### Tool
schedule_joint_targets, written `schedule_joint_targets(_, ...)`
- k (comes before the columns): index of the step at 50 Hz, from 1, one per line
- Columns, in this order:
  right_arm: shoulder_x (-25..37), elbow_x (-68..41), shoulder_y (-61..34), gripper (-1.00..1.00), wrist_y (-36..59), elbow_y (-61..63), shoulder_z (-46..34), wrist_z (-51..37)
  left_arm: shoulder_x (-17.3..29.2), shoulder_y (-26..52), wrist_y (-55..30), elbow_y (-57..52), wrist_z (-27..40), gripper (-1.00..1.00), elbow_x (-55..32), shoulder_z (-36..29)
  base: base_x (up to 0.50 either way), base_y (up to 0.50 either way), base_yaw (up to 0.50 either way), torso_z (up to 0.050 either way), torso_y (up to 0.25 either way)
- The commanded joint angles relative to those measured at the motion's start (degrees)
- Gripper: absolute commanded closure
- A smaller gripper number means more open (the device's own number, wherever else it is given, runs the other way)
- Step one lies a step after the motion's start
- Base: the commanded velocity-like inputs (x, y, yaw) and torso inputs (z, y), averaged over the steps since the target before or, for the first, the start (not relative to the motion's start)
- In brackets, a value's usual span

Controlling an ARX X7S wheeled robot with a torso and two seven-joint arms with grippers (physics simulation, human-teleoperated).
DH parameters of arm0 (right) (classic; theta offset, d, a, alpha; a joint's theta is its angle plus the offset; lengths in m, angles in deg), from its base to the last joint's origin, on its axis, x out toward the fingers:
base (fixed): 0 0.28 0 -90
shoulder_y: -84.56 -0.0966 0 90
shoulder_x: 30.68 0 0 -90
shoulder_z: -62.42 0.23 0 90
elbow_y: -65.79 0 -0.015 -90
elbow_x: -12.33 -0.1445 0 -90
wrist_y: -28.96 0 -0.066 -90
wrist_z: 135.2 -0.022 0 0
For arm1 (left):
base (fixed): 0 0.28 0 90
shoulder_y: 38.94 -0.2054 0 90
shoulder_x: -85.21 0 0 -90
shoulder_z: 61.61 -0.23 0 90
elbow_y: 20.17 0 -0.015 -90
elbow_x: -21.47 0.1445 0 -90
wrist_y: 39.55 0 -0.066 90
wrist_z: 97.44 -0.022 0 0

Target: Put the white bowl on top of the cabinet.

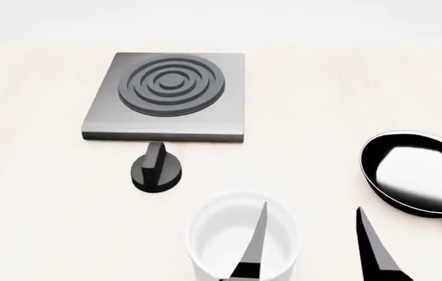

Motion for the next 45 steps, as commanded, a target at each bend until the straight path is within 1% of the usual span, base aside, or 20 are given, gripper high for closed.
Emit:
schedule_joint_targets(1, -0.09, 0.81, 0.08, -1.00, -0.69, 0.49, 0.38, -2.06, 0.76, -0.13, 0.44, 0.41, 0.71, -1.00, -0.15, -0.78, 0.00, 0.50, 0.00, 0.000, 0.000)
schedule_joint_targets(45, 1.18, -2.89, -0.39, -1.00, -0.92, 0.51, 0.38, -3.95, 2.22, -0.49, 1.72, 1.15, 2.15, -1.00, -0.78, -2.73, 0.00, 0.50, 0.00, 0.000, 0.000)
